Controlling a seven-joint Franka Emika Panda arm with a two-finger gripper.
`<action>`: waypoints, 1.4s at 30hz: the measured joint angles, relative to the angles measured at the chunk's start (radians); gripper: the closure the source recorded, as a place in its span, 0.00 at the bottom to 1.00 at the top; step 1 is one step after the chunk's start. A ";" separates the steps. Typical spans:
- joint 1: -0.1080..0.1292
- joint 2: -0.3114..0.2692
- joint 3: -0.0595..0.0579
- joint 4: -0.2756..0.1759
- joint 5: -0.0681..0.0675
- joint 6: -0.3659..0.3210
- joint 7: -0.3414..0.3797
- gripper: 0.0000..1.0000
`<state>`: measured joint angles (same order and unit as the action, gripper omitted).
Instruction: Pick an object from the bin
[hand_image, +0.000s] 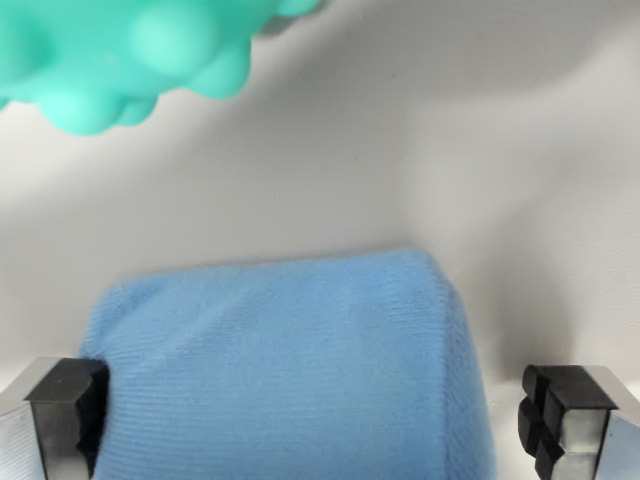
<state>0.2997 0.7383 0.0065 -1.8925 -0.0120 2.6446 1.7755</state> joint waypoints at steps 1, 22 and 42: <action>0.000 0.000 0.000 0.000 0.000 0.000 0.000 1.00; 0.000 0.002 0.000 0.001 0.000 0.000 0.000 1.00; 0.000 -0.045 0.000 -0.016 0.000 -0.026 0.000 1.00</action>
<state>0.2999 0.6935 0.0064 -1.9081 -0.0120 2.6182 1.7759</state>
